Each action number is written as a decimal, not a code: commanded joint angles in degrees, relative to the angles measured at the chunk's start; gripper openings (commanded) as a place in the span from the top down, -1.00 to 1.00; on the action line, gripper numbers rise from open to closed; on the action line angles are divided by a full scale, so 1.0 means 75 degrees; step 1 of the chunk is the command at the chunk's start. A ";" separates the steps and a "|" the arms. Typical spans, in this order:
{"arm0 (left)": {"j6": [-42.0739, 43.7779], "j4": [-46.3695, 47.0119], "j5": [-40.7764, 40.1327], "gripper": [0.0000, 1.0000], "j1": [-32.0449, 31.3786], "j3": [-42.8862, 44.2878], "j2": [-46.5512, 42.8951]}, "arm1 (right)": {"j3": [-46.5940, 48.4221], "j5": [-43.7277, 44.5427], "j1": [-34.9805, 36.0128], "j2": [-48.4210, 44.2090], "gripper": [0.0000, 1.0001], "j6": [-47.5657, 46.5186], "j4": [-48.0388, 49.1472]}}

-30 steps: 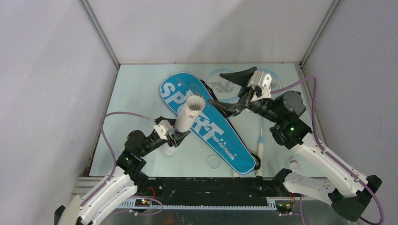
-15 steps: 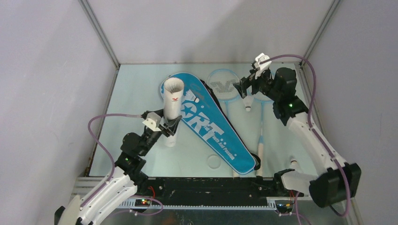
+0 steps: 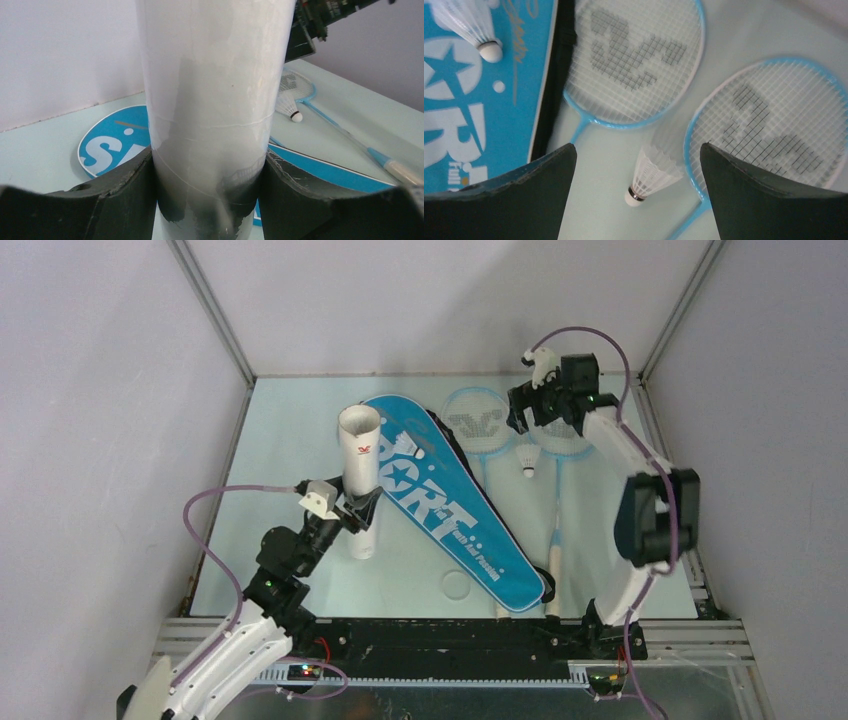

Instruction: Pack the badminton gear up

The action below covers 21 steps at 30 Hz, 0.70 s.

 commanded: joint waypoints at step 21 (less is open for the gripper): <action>-0.0217 -0.0537 -0.0657 0.18 -0.0007 0.0023 -0.0930 | 0.2468 -0.0735 -0.0140 0.2629 -0.37 -0.1184 -0.3291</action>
